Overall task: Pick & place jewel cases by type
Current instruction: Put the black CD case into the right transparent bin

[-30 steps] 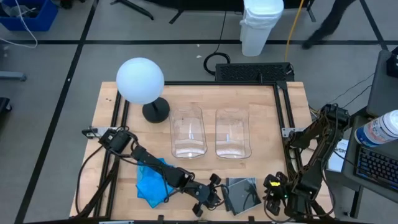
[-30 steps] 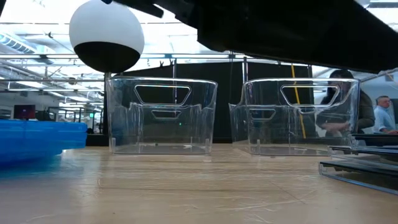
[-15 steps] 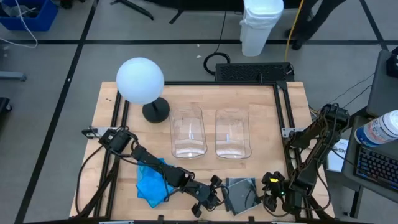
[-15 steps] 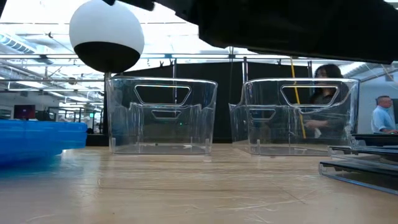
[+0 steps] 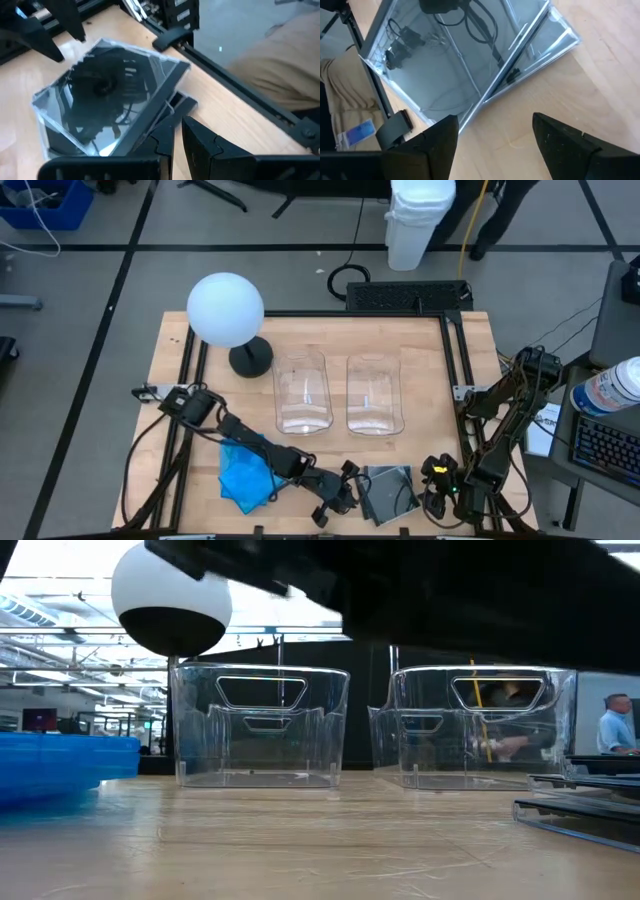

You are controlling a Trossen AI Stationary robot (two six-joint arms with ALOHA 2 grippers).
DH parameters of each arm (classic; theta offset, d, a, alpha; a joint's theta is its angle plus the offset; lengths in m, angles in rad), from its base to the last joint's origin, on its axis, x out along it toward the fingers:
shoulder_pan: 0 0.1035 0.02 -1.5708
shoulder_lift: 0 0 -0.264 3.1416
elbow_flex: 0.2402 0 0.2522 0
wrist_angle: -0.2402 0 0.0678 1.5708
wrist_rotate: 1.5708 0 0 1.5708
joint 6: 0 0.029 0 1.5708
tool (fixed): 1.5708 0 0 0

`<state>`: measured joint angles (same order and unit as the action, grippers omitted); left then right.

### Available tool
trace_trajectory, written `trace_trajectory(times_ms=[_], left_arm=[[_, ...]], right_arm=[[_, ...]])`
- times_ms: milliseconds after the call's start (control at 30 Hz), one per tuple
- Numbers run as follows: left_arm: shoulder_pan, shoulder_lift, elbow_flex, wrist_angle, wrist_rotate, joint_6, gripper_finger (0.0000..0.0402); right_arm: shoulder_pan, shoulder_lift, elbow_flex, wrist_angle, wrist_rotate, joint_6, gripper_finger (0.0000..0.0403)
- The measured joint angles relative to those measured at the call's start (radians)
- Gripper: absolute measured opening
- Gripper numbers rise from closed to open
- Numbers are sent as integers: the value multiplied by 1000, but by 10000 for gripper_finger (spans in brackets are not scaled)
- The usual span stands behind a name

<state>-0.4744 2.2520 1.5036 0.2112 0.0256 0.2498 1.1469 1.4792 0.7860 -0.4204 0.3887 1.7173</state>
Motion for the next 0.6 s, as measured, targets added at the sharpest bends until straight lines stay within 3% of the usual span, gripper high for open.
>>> trace_trajectory(times_ms=[333, 600], left_arm=[[23, 29, 1, 32, -11, -9, 44], [28, 30, 0, 23, -8, -15, 44]], right_arm=[[11, -2, 0, 2, -27, 9, 247], [39, -61, 0, -17, 22, 38, 243]])
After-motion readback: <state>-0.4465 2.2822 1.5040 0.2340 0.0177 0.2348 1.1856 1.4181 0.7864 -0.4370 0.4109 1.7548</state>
